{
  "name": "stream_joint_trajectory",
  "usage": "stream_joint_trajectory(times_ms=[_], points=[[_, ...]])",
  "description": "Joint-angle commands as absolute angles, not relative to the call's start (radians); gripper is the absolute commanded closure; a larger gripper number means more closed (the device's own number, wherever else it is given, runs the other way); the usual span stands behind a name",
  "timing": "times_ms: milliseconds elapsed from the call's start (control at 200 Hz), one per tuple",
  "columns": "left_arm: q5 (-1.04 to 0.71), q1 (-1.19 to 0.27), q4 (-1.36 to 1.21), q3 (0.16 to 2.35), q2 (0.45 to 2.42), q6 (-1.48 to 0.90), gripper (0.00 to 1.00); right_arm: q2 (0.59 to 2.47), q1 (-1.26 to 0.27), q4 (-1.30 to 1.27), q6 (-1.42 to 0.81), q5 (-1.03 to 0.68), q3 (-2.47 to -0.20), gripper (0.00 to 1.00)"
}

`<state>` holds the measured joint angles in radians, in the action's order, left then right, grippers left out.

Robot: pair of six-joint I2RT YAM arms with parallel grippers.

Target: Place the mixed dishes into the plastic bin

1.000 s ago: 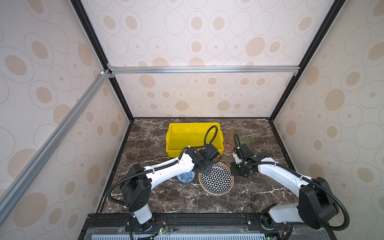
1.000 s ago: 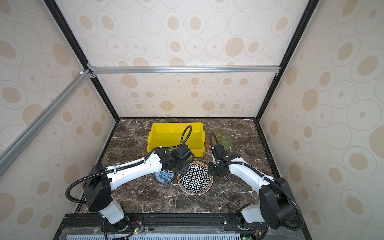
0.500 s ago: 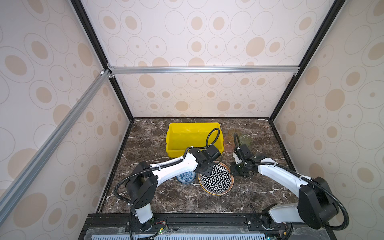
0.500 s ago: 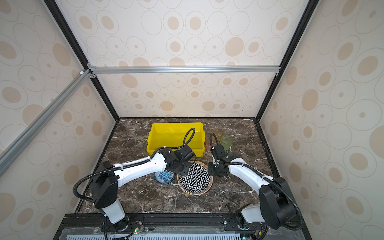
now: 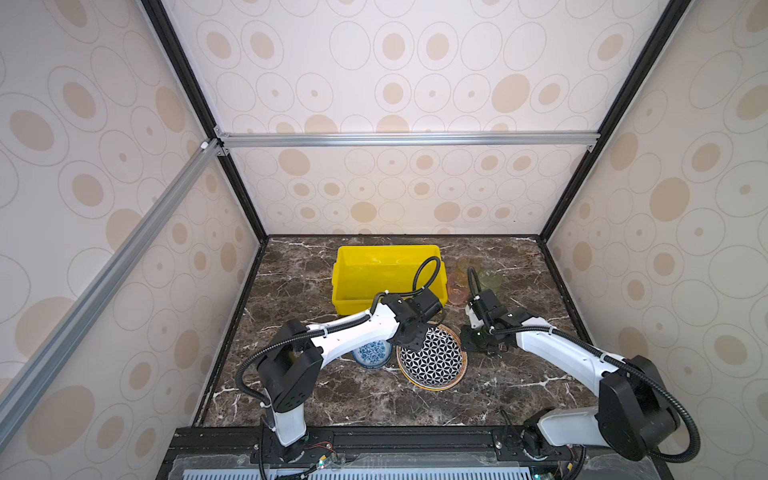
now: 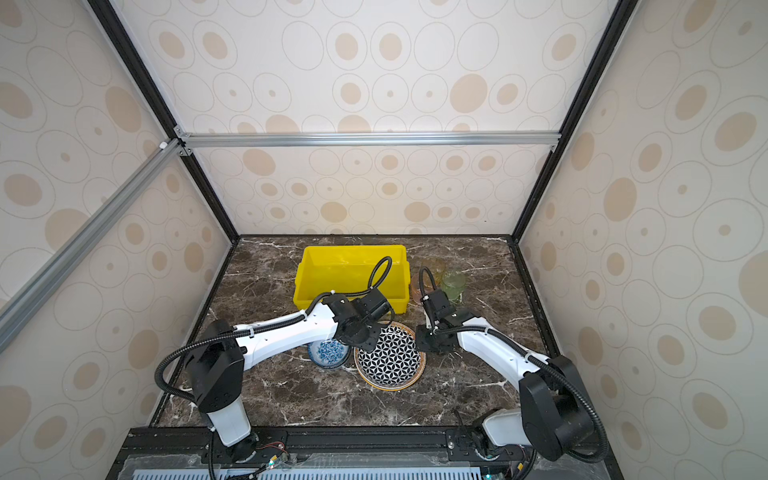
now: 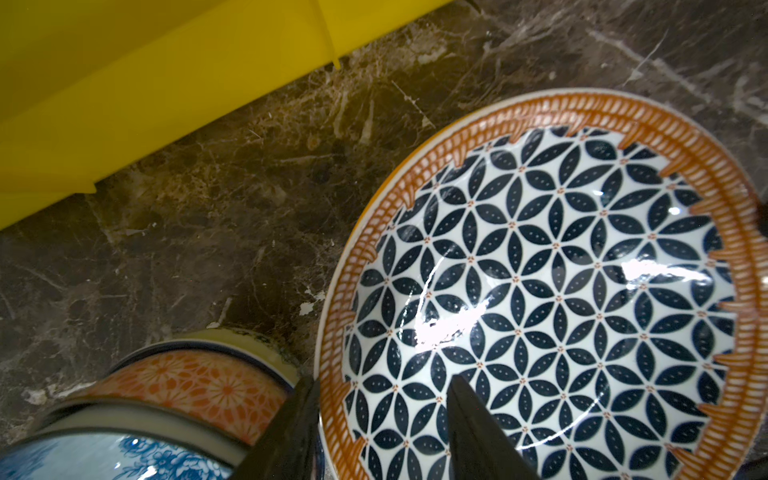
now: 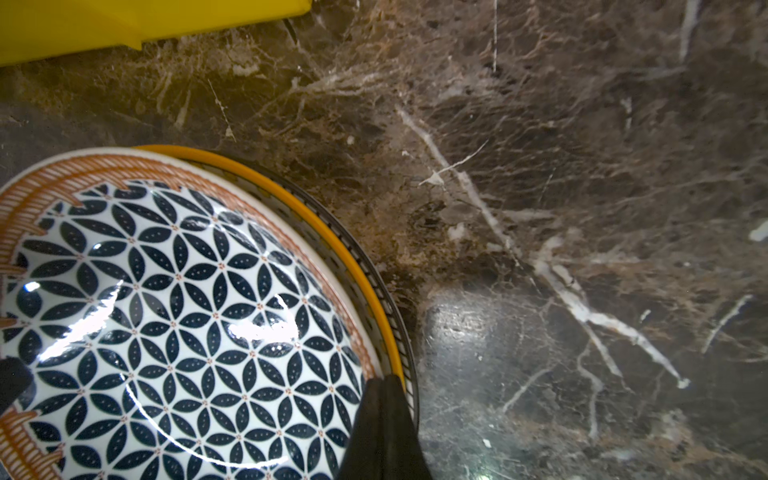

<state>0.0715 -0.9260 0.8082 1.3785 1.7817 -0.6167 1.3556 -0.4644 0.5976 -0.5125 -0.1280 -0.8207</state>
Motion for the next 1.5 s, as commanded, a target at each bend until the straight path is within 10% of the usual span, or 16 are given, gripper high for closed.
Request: stream_joint_trajectory(times_ms=[0,906,1496], points=[[0.043,-0.911,0.806,1.364,1.766,-0.612,0.54,1.370,-0.482,0.641,-0.527,-0.149,-0.785,0.99],[0.067,-0.887,0.841,1.393,1.779,-0.594,0.53,1.409,-0.497,0.625,-0.522,-0.152,-0.773,0.99],[-0.001,-0.883,0.821,1.376,1.753,-0.598,1.00,1.382,-0.499,0.635,-0.523,-0.141,-0.767,0.99]])
